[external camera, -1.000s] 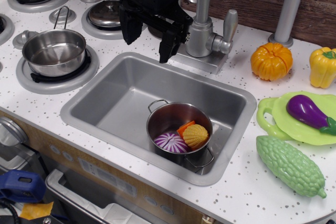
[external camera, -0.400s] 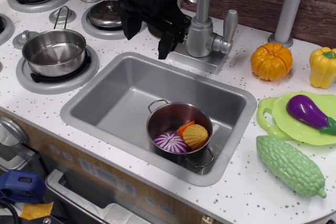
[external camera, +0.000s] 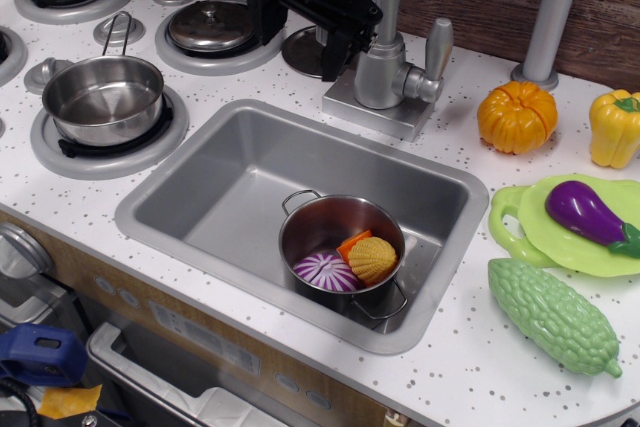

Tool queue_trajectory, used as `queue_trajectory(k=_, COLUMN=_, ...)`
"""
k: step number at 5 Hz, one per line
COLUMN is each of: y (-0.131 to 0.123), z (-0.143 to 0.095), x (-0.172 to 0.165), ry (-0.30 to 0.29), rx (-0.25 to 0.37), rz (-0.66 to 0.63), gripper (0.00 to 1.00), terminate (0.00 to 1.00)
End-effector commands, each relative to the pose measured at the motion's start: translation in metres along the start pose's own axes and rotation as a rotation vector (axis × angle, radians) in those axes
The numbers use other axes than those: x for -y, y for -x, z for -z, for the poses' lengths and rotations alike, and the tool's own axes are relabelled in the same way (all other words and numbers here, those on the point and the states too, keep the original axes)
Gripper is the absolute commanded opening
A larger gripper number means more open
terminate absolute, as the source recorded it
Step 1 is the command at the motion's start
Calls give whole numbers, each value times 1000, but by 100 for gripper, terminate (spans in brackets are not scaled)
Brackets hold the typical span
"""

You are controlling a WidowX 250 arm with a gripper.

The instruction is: Turn faucet front to left

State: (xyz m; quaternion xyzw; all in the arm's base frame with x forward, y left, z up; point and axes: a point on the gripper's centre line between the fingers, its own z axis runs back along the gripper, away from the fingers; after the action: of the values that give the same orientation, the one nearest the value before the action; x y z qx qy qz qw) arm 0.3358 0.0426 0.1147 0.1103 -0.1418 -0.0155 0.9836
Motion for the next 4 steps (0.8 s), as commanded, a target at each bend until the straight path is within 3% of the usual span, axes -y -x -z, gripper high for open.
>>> queue_trajectory(k=1, y=-23, z=-15, x=-4, ry=-12, rx=104, rz=-20, gripper=100, terminate=0)
queue_trajectory(k=2, y=-30, z=-10, x=-10, ry=-34, rx=139, rz=-31, gripper=100, terminate=0)
queue_trajectory(k=3, y=-32, z=-8, x=-15, ry=-52, rx=146, rz=-34, gripper=0, terminate=0)
queue_trajectory(k=4, y=-33, z=-3, x=-26, ry=-61, rx=141, rz=1, gripper=0, terminate=0)
